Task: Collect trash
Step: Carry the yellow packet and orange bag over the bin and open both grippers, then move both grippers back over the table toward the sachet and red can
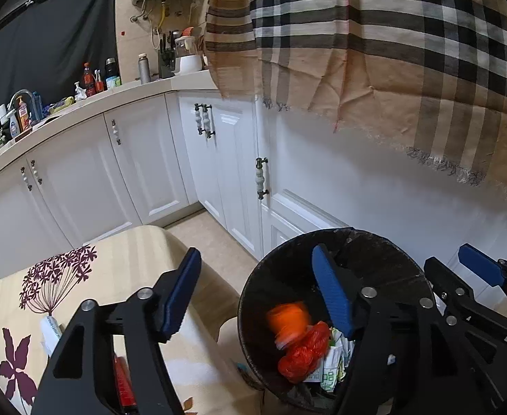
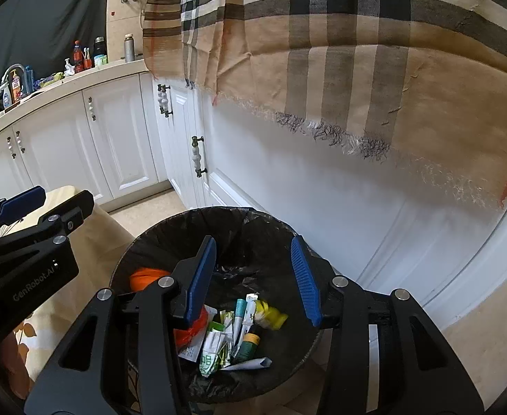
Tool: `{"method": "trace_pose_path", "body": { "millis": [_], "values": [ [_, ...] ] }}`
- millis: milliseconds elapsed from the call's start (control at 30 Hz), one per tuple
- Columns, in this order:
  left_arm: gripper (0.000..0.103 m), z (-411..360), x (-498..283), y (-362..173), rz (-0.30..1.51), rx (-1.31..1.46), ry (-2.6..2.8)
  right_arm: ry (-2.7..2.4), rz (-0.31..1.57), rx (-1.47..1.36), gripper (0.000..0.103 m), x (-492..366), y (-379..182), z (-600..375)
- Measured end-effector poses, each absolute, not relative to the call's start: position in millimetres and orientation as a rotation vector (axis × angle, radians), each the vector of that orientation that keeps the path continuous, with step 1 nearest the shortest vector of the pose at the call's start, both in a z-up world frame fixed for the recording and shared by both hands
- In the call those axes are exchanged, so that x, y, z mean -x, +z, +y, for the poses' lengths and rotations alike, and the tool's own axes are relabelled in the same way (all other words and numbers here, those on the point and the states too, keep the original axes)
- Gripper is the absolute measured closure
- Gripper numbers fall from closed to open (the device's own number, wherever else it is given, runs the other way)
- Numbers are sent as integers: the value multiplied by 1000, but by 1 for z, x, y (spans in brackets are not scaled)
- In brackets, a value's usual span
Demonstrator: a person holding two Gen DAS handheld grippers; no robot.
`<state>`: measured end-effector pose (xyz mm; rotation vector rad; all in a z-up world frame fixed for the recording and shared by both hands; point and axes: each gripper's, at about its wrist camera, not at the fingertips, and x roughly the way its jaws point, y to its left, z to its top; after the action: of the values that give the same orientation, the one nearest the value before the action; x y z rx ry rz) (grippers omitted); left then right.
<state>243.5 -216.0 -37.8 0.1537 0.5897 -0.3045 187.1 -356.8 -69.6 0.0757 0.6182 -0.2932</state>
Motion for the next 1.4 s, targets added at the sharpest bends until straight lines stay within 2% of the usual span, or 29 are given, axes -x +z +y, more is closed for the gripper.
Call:
{"method": "trace_pose_path", "body": {
  "millis": [167, 567, 933, 1133, 1400],
  "values": [
    [30, -194, -234, -29, 597, -124, -277, -261, 616, -82, 59, -179, -66, -344],
    [27, -102, -210, -19, 618, -89, -122, -102, 616, -54, 59, -172, -53, -276],
    [27, -14, -195, -34, 678, -27, 42, -3, 645, -14, 59, -174, -55, -222],
    [27, 0, -194, -39, 700, 7, 56, 21, 659, 9, 59, -175, -59, -206],
    [27, -24, -197, -41, 707, -3, 3, -16, 672, 8, 59, -175, -64, -222]
  ]
}}
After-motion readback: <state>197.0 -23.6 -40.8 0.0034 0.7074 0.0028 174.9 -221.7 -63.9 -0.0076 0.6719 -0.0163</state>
